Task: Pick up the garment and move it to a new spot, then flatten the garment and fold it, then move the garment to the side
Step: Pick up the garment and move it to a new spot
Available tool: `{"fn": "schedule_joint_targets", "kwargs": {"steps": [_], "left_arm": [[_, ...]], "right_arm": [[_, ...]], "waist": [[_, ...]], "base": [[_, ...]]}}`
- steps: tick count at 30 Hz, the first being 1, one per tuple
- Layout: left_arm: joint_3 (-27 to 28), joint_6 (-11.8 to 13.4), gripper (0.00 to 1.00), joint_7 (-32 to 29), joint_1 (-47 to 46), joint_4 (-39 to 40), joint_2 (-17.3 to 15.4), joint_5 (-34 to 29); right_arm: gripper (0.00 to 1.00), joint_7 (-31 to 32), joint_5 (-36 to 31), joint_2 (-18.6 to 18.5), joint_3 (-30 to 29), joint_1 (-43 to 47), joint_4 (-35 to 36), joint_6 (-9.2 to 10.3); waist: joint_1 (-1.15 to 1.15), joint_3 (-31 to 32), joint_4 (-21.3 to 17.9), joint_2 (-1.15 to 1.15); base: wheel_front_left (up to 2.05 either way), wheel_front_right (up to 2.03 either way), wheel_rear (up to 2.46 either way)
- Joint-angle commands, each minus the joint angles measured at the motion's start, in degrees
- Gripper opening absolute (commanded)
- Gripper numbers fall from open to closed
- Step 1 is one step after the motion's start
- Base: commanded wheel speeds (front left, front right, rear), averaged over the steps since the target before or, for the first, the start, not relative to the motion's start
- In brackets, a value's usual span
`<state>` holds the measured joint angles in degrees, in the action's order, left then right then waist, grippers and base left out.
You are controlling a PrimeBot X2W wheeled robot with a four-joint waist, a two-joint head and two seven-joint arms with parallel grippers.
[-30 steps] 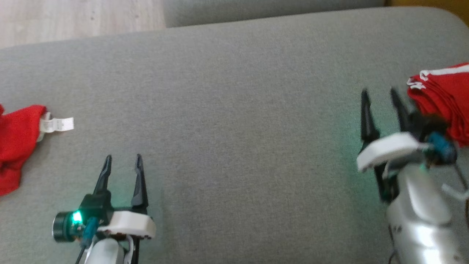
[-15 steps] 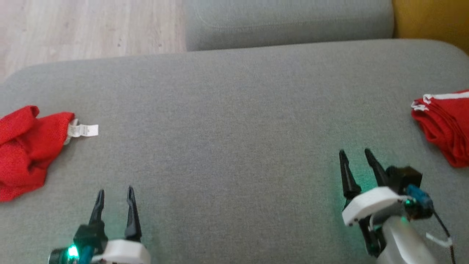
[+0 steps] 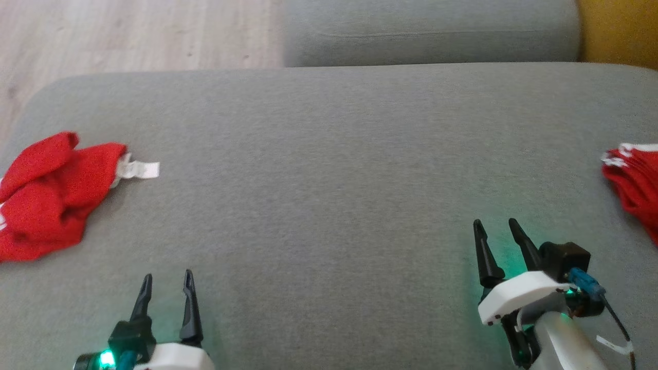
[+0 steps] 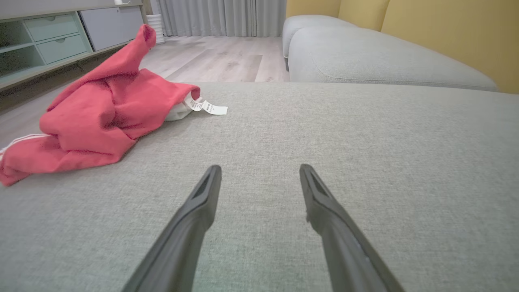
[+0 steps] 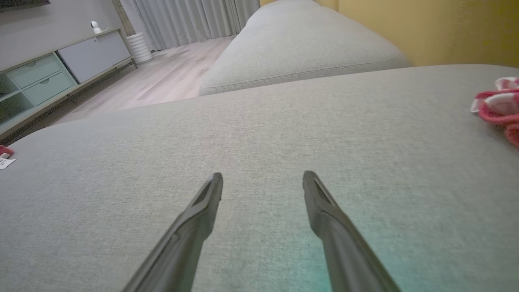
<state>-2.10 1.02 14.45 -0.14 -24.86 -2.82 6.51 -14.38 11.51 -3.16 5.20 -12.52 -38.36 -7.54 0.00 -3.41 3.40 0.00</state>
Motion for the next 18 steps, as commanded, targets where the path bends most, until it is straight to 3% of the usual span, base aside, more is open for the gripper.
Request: {"fn": "schedule_joint_targets", "kwargs": {"steps": [1, 11, 18], "left_arm": [[1.3, 0.1, 1.00, 0.5, -2.7, 1.6, -0.1, 0.1], [-0.7, 0.7, 1.00, 0.5, -4.2, 1.4, -0.1, 2.7], [2.0, 1.9, 1.00, 0.5, -1.8, 1.9, -0.1, 3.2]], "right_arm": [[1.00, -0.6, -0.4, 0.3, 1.4, -1.5, 2.1, 0.05], [1.00, -0.6, -0.4, 0.3, 4.3, -3.4, 4.4, 0.05], [1.00, -0.6, 0.0, 0.3, 6.9, -4.7, 4.1, 0.05]], "waist": [[0.00, -0.7, 2.1, 0.00], [0.00, -5.3, 16.8, 0.00], [0.00, -5.9, 22.2, 0.00]], "base": [[0.00, 0.00, 0.00], [0.00, 0.00, 0.00], [0.00, 0.00, 0.00]]}}
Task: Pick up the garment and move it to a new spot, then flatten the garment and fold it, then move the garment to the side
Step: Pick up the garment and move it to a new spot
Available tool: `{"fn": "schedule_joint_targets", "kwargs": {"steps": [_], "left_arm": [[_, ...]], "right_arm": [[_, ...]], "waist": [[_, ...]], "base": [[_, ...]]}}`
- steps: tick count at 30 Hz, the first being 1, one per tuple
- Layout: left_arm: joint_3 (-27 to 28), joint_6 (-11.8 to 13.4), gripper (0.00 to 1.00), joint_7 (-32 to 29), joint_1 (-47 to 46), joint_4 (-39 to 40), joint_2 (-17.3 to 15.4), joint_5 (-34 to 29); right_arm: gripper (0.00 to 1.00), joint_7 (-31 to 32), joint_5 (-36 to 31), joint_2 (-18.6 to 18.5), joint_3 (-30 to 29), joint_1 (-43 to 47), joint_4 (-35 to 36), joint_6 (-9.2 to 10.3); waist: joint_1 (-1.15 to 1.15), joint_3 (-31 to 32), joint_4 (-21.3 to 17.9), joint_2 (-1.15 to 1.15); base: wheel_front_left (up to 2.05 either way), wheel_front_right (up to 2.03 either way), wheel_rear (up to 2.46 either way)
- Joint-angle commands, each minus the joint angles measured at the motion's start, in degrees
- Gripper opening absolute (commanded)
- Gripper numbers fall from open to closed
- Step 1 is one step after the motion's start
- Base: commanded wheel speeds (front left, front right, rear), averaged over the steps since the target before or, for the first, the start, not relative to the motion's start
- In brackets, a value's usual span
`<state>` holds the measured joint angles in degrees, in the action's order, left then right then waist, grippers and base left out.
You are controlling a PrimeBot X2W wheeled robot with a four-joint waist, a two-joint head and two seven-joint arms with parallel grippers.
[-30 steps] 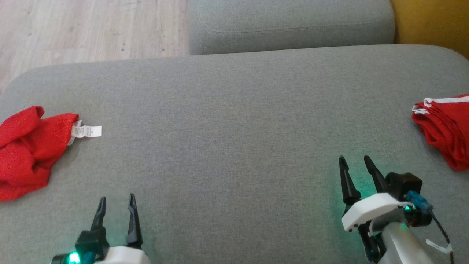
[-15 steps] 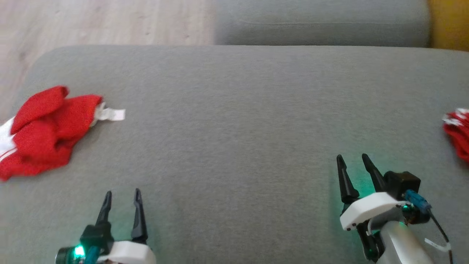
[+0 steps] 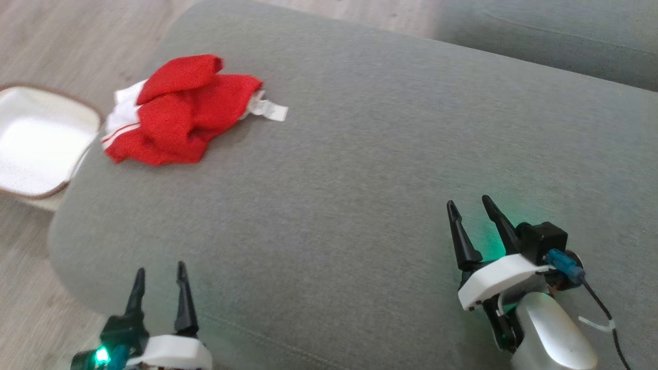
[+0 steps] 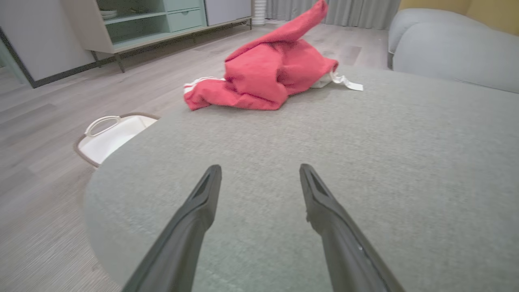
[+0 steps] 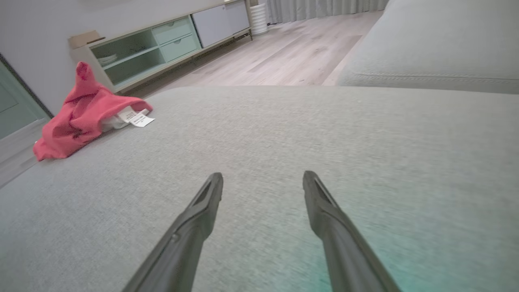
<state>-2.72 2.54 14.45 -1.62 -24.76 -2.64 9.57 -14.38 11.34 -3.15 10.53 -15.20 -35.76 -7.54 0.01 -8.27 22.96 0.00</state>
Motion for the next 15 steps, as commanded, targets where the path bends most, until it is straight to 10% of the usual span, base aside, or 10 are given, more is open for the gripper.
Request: {"fn": "schedule_joint_targets", "kwargs": {"steps": [1, 15], "left_arm": [[3.2, 0.3, 1.00, 0.5, -0.1, 1.9, -0.2, 0.0], [12.9, -5.2, 1.00, 0.5, -11.9, 2.1, -6.0, 0.3]], "right_arm": [[1.00, -0.6, 0.4, 0.3, 1.9, -2.1, 1.5, 0.05], [1.00, -0.6, -1.1, 0.3, 2.1, -3.5, 2.3, 0.05]], "waist": [[-0.01, -1.0, 2.9, 0.00], [-0.01, -5.1, 0.9, 0.00]], "base": [[0.00, 0.00, 0.00], [0.00, 0.00, 0.00]]}}
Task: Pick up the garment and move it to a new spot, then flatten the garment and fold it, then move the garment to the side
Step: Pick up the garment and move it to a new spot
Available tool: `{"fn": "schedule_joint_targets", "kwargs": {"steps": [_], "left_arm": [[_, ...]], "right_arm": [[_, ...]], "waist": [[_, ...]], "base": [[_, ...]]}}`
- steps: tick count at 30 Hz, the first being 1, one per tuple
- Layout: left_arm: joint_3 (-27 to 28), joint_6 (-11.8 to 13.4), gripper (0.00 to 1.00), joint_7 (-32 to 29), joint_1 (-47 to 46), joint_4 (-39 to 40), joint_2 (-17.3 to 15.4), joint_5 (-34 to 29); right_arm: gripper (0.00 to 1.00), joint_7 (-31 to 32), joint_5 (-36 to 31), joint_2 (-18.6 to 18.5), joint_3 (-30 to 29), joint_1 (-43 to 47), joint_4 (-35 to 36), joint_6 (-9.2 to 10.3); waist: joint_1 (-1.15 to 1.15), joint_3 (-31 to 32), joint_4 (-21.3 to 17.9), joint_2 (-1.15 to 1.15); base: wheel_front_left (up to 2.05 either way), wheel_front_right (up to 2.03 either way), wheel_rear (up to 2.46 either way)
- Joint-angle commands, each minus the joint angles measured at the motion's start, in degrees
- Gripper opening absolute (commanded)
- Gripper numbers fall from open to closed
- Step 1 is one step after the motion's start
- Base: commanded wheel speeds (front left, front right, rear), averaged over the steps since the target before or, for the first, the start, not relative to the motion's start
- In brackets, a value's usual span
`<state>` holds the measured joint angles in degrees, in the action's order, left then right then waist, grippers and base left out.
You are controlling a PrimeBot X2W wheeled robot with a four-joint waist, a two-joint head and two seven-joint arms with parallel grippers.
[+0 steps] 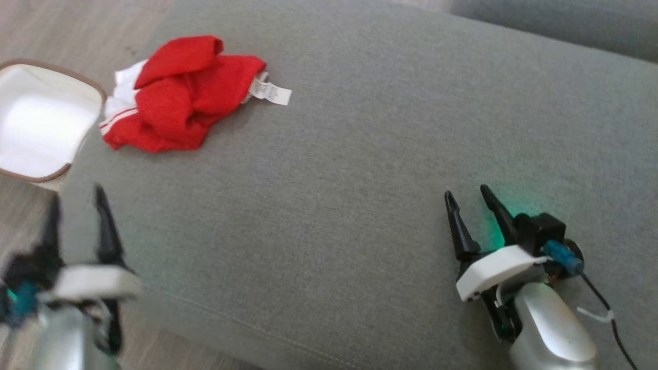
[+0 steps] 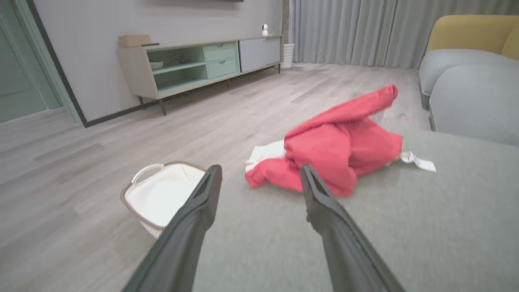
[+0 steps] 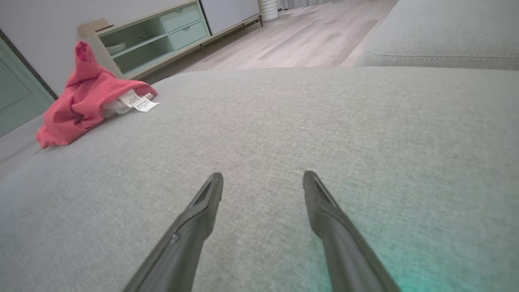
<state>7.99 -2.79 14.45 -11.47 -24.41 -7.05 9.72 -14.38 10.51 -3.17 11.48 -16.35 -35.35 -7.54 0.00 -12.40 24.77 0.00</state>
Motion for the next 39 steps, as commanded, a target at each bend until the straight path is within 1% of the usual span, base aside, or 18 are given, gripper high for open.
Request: {"fn": "schedule_joint_targets", "kwargs": {"steps": [1, 6, 9, 12, 18, 21, 23, 25, 27, 32, 33, 34, 35, 37, 39], "left_arm": [[2.5, -0.6, 1.00, 0.5, -4.0, 1.0, -2.9, 0.2], [1.8, -3.3, 1.00, 0.2, -15.5, -4.3, -8.2, 2.0], [-0.7, -4.3, 1.00, -1.1, -22.4, -8.1, -11.2, 2.7], [-4.6, -4.6, 1.00, -2.4, -28.2, -12.2, -13.5, 4.0], [-17.2, -4.7, 1.00, -6.2, -35.9, -16.6, -16.7, 11.6], [-20.5, -4.7, 1.00, -8.1, -38.5, -19.6, -18.6, 15.2], [-21.0, -4.7, 1.00, -8.6, -39.6, -22.6, -19.7, 16.0], [-21.1, -4.6, 1.00, -9.3, -40.3, -26.2, -20.2, 16.2], [-21.0, -4.0, 1.00, -9.8, -40.7, -29.6, -20.4, 16.3], [-20.9, -4.0, 1.00, -9.8, -41.7, -35.5, -20.2, 17.1], [-21.1, -4.0, 0.97, -9.7, -41.9, -36.4, -20.3, 17.0], [-21.2, -4.0, 0.39, -9.5, -42.2, -37.2, -20.4, 17.0], [-21.3, -4.1, 0.00, -9.6, -42.4, -38.1, -20.4, 17.1], [-21.5, -4.2, 0.00, -9.4, -42.8, -39.5, -20.5, 17.3], [-22.1, -4.2, 0.00, -7.6, -43.7, -39.5, -20.9, 16.6]], "right_arm": [[1.00, -0.6, -0.6, 0.3, 1.0, -2.6, 2.2, 0.05], [1.00, -0.6, -2.3, 0.3, 0.4, -3.9, 3.4, 0.05], [1.00, -0.6, -3.3, 0.3, 0.2, -4.7, 4.1, 0.05], [1.00, -0.6, -4.0, 0.3, -0.1, -5.5, 4.6, 0.05], [1.00, -0.6, -5.1, 0.3, -0.7, -6.5, 5.0, 0.05], [1.00, -0.6, -5.8, 0.3, -0.9, -7.2, 4.8, 0.05], [1.00, -0.6, -5.9, 0.3, -1.0, -7.5, 4.9, 0.05], [1.00, -0.6, -6.0, 0.3, -0.9, -7.7, 4.8, 0.05], [1.00, -0.6, -6.1, 0.3, -1.1, -7.9, 4.8, 0.05], [1.00, -0.6, -6.0, 0.3, -1.2, -8.3, 5.0, 0.05], [1.00, -0.6, -5.9, 0.3, -1.2, -8.4, 5.0, 0.05], [1.00, -0.6, -5.8, 0.3, -1.1, -8.4, 5.0, 0.05], [1.00, -0.6, -5.7, 0.3, -1.1, -8.4, 5.0, 0.05], [1.00, -0.6, -5.3, 0.3, -1.0, -8.4, 5.0, 0.05], [1.00, -0.6, -4.6, 0.3, -0.9, -8.4, 5.1, 0.05]], "waist": [[0.00, -1.4, -1.4, 0.00], [0.00, -4.6, -4.0, 0.00], [0.00, -6.4, -5.7, 0.00], [0.00, -8.1, -7.4, 0.00], [0.00, -10.8, -10.4, 0.00], [0.00, -12.0, -12.0, 0.00], [0.00, -12.6, -13.0, 0.00], [0.00, -13.1, -14.0, 0.00], [0.00, -13.6, -14.8, 0.00], [0.00, -14.2, -16.1, 0.00], [0.00, -14.2, -16.2, 0.00], [0.00, -14.1, -16.3, 0.00], [0.00, -14.0, -16.5, 0.00], [0.00, -13.6, -16.7, 0.00], [0.00, -12.8, -17.0, 0.00]], "base": [[0.00, 0.00, 0.00], [0.00, 0.00, 0.00], [0.00, 0.00, 0.00], [0.00, 0.00, 0.00], [0.00, 0.00, 0.00], [0.00, 0.00, 0.00], [0.00, 0.00, 0.00], [0.00, 0.00, 0.00], [0.00, 0.00, 0.00], [0.00, 0.00, 0.00], [0.00, 0.00, 0.00], [0.00, 0.00, 0.00], [0.00, 0.00, 0.00], [0.00, 0.00, 0.00], [0.00, 0.00, 0.00]]}}
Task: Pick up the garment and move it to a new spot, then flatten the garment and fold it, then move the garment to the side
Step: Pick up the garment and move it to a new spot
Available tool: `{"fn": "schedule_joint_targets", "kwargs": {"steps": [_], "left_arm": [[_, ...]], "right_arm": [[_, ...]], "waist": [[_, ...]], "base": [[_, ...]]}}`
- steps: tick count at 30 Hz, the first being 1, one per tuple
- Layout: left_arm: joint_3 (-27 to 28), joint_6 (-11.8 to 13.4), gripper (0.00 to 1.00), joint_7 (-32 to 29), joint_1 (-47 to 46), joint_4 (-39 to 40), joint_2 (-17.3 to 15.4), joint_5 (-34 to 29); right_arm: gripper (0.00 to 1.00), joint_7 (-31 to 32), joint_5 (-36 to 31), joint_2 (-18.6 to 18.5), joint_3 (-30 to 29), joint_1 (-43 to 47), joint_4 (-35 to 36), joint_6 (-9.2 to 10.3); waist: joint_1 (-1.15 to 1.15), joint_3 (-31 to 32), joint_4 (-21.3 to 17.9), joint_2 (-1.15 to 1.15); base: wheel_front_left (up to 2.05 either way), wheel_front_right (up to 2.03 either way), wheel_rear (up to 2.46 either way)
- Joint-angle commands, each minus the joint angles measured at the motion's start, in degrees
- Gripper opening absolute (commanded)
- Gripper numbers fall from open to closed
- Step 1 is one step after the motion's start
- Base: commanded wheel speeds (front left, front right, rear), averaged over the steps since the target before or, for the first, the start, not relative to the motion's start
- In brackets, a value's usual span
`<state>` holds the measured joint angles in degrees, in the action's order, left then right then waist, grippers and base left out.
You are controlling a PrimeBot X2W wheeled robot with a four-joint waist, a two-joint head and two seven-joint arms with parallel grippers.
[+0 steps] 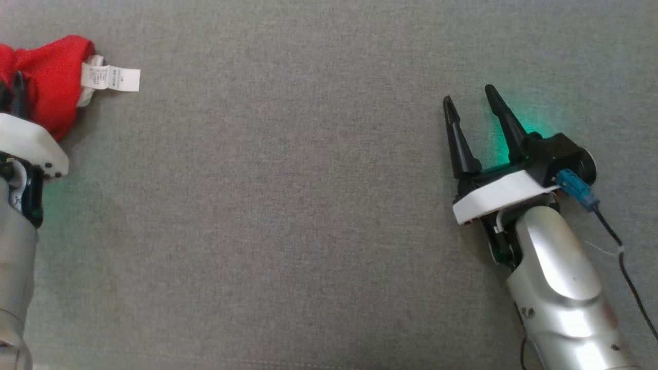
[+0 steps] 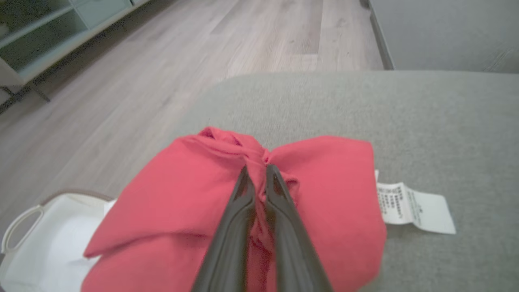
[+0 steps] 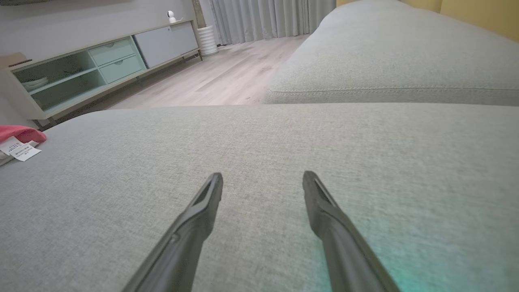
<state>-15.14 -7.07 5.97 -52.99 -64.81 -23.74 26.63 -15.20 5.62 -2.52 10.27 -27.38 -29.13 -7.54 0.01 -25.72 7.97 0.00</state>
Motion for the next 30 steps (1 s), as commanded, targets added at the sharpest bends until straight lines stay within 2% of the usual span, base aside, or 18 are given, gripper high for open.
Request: {"fn": "schedule_joint_targets", "kwargs": {"steps": [1, 5, 11, 16, 21, 26, 29, 30], "left_arm": [[0.6, 0.0, 0.00, 2.2, -2.8, 1.3, -4.3, -0.8], [-1.8, -0.2, 0.00, 6.5, -5.5, 4.1, -4.4, -2.7], [-6.0, -0.4, 0.00, 8.5, -8.2, 11.5, -2.7, -3.9], [-9.3, -0.4, 0.00, 8.9, -6.7, 19.5, 2.5, -2.0], [-14.6, -0.4, 0.00, 9.0, -1.9, 26.7, 9.3, 0.5], [-19.7, -0.4, 0.00, 9.0, 3.7, 29.6, 17.1, 3.5], [-22.2, -0.4, 0.00, 9.0, 7.5, 28.8, 19.8, 5.1], [-22.4, 0.0, 0.33, 9.0, 8.6, 28.7, 20.2, 5.6]], "right_arm": [[1.00, 0.2, 0.7, -0.4, 0.3, 2.7, -1.1, 0.05], [1.00, 0.2, 2.3, -0.4, 0.4, 3.7, -1.5, 0.05], [1.00, 0.2, 5.5, -0.4, 1.2, 6.1, -1.9, 0.05], [1.00, 0.2, 7.5, -0.4, 1.9, 7.8, -2.1, 0.05], [1.00, 0.2, 8.3, -0.4, 2.0, 9.3, -2.1, 0.05], [1.00, 0.2, 9.0, -0.4, 2.6, 10.1, -2.2, 0.05], [1.00, 0.2, 9.3, -0.4, 2.9, 10.2, -2.1, 0.05], [1.00, 0.2, 9.4, -0.4, 3.0, 10.2, -2.1, 0.05]], "waist": [[-0.01, 1.1, -0.4, 0.00], [-0.01, 4.5, -1.5, 0.00], [-0.01, 10.5, -5.3, 0.00], [-0.01, 14.4, -10.0, 0.00], [-0.01, 16.2, -13.9, 0.00], [-0.01, 16.3, -16.7, 0.00], [-0.01, 16.0, -17.3, 0.00], [-0.01, 15.9, -17.4, 0.00]], "base": [[0.00, 0.00, 0.00], [0.00, 0.00, 0.00], [0.00, 0.00, 0.00], [0.00, 0.00, 0.00], [0.00, 0.00, 0.00], [0.00, 0.00, 0.00], [0.00, 0.00, 0.00], [0.00, 0.00, 0.00]]}}
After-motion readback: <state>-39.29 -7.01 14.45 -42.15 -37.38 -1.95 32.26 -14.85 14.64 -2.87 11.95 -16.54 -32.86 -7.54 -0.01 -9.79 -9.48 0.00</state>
